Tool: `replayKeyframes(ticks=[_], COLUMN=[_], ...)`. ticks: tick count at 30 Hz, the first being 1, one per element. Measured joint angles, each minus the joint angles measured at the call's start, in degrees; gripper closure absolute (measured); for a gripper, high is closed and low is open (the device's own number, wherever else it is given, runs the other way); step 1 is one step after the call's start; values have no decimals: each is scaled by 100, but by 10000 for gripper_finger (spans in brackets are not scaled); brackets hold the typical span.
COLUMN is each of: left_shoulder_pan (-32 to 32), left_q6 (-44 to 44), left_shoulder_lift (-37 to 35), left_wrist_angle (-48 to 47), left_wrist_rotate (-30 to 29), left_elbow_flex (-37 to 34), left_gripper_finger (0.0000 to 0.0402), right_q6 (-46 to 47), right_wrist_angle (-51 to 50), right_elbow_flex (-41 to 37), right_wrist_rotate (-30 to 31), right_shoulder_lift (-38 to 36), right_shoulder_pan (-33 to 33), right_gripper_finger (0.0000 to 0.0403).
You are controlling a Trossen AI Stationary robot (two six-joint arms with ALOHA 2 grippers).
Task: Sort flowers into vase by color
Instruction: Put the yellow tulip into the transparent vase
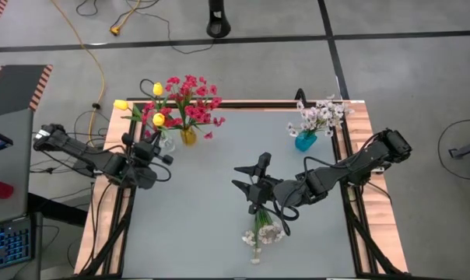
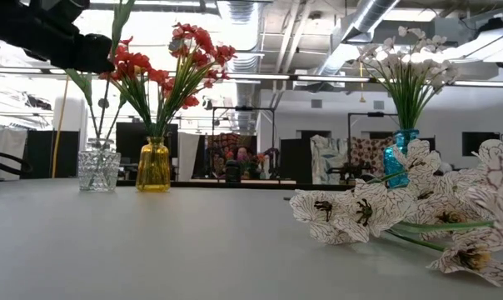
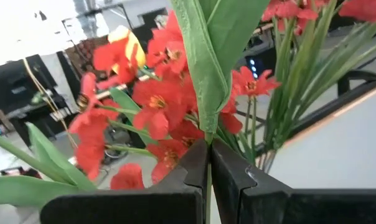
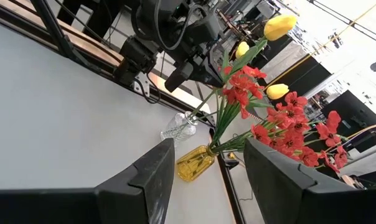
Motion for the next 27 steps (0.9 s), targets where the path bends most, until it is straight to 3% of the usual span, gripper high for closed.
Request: replayKeyframes(ticks=[6,17,27], left_shoulder_pan=[236,682,694], left_q6=[-187,-657,-549], left_shoulder_lift=[0,-13,-13], left_wrist_angle=[13,19,22], left_wrist_rotate=[615,751,895], left_elbow_flex=[0,0,2], left_gripper_finger=[401,398,311], right_q6=[-2,-4,-4], right_wrist_angle=[-1,2,0], right_elbow_flex=[0,0,0], right_wrist_rotate=[0,0,0], right_shoulder_lift=[0,0,0], right_shoulder_pan=[0,0,-1], right_gripper_finger=[184,184,184])
